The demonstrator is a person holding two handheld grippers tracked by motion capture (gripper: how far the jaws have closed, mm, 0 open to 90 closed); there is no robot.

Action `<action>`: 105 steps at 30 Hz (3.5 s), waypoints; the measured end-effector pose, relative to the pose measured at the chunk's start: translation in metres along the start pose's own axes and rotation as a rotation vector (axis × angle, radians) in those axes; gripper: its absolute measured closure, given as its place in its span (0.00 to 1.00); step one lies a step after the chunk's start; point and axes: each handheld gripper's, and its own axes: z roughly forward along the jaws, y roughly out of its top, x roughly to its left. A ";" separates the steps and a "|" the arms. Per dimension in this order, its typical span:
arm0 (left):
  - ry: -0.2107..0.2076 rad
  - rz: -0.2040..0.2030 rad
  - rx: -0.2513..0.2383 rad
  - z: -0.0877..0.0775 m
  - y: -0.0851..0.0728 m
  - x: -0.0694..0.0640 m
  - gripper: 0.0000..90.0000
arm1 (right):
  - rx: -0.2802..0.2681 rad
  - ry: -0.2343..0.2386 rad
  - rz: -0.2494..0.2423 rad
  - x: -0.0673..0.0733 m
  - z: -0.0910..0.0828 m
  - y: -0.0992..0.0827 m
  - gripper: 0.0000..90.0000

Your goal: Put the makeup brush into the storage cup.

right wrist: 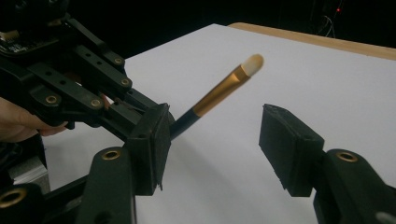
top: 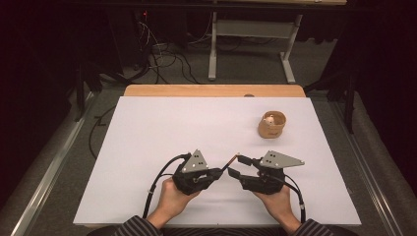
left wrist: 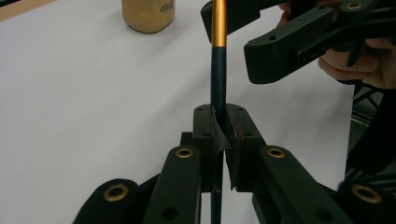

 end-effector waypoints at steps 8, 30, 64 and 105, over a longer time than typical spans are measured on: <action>-0.004 0.004 -0.003 0.001 0.000 -0.002 0.93 | -0.014 0.024 -0.003 0.003 0.005 0.004 0.58; -0.008 0.010 -0.009 0.002 0.000 -0.003 0.93 | -0.027 0.050 0.024 0.006 0.012 0.003 0.70; -0.024 0.034 -0.037 -0.004 -0.002 -0.007 0.73 | -0.048 0.128 -0.034 0.009 0.004 0.012 0.96; 0.176 -0.080 -0.135 -0.069 -0.032 0.028 0.42 | -0.033 0.136 -0.030 0.003 0.000 0.016 0.96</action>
